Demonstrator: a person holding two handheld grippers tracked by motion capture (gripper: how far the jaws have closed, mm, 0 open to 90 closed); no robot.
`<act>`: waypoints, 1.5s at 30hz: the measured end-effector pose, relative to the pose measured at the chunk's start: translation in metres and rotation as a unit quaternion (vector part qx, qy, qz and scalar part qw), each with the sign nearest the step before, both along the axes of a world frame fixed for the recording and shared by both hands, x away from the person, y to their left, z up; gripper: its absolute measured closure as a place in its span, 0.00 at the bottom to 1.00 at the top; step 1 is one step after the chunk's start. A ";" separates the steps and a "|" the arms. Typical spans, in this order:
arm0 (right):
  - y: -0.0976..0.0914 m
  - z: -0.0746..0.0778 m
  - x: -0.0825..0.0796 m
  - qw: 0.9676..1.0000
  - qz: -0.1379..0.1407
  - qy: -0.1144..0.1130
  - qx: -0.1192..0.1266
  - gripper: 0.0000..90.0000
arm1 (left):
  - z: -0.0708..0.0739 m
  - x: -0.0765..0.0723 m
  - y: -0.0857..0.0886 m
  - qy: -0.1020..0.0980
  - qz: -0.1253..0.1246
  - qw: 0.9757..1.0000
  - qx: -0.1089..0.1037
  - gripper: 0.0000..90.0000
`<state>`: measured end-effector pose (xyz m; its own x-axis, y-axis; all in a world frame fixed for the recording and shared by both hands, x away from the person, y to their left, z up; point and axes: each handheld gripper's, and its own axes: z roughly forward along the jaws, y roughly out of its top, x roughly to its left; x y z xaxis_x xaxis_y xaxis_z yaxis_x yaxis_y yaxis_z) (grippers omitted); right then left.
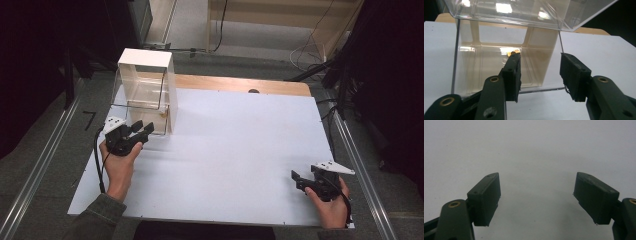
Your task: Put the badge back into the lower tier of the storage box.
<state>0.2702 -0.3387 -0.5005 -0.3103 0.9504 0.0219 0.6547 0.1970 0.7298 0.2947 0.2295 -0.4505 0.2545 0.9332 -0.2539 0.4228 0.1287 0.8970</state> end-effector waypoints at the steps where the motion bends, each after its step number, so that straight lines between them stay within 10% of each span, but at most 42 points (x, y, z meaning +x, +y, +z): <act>1: 0.000 0.000 0.000 1.000 0.000 0.000 0.000 0.22 | 0.001 -0.002 0.001 -0.001 0.000 1.000 -0.001 0.57; 45: -0.003 0.002 -0.004 1.000 -0.008 -0.003 0.003 0.22 | -0.028 -0.047 0.011 0.043 0.016 0.998 0.048 0.34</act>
<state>0.2664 -0.3420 -0.4988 -0.2957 0.9549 0.0265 0.6537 0.1820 0.7345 0.2474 0.2408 -0.4786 0.2060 0.9616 -0.1816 0.4955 0.0575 0.8667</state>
